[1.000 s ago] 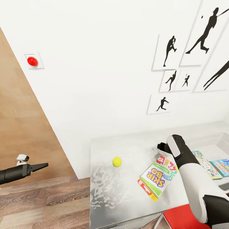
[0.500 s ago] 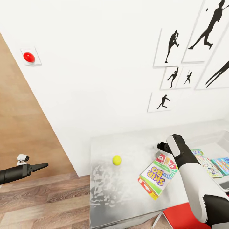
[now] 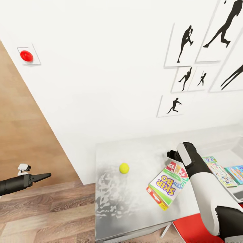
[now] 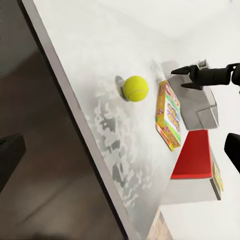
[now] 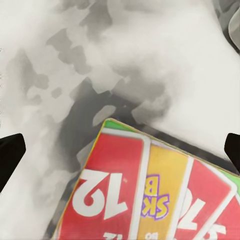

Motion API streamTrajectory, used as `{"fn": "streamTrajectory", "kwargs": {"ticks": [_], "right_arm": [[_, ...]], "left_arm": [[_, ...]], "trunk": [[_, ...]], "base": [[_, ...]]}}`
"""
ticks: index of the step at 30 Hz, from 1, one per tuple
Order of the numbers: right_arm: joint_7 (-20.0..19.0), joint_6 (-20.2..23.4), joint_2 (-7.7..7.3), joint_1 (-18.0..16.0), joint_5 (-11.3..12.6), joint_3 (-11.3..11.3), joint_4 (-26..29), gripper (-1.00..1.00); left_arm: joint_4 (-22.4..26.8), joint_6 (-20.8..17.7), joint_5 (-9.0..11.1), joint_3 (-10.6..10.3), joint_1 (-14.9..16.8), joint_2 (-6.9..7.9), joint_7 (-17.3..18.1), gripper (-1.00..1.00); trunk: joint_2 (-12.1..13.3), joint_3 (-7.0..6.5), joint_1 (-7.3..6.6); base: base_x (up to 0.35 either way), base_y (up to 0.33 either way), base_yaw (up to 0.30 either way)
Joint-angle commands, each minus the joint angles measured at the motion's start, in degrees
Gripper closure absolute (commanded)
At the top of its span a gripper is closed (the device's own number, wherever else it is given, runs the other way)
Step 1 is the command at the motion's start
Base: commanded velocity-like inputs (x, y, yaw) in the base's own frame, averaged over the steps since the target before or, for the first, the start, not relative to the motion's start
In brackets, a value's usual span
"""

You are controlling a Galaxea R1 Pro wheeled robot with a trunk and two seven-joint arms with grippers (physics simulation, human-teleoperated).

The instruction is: Put all the toys in the child's room - the three board games (two on the bed and one on the table), the two jigsaw puzzles on the table, and the tennis ball on the table - inside the toy box on the table in the child's room.

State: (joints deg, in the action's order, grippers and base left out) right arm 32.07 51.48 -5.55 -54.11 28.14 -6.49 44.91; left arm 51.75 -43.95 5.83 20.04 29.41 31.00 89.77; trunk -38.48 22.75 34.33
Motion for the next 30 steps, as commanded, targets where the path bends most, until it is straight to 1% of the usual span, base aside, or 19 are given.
{"fn": "streamTrajectory", "kwargs": {"ticks": [1, 13, 30], "right_arm": [[0.5, 0.1, -0.05, -0.3, 0.6, 0.0, 0.1, -1.00], [0.4, 0.2, -0.48, -0.9, 0.7, 0.3, 0.0, -1.00], [0.4, 0.1, -0.52, -0.9, 0.7, 1.3, -0.1, -1.00]], "left_arm": [[0.0, -0.6, 0.0, 0.0, 0.0, 0.02, 0.2, -1.00], [0.0, -0.6, 0.0, 0.0, 0.0, 0.15, 0.2, -1.00], [0.0, -0.6, 0.0, 0.0, 0.0, 0.11, 0.2, -1.00]], "trunk": [[-0.1, 0.17, 0.01], [-0.1, 1.30, 0.01], [-0.1, 2.90, 0.01]], "base": [[0.000, 0.000, 0.000], [0.000, 0.000, 0.000], [0.000, 0.000, 0.000]]}}
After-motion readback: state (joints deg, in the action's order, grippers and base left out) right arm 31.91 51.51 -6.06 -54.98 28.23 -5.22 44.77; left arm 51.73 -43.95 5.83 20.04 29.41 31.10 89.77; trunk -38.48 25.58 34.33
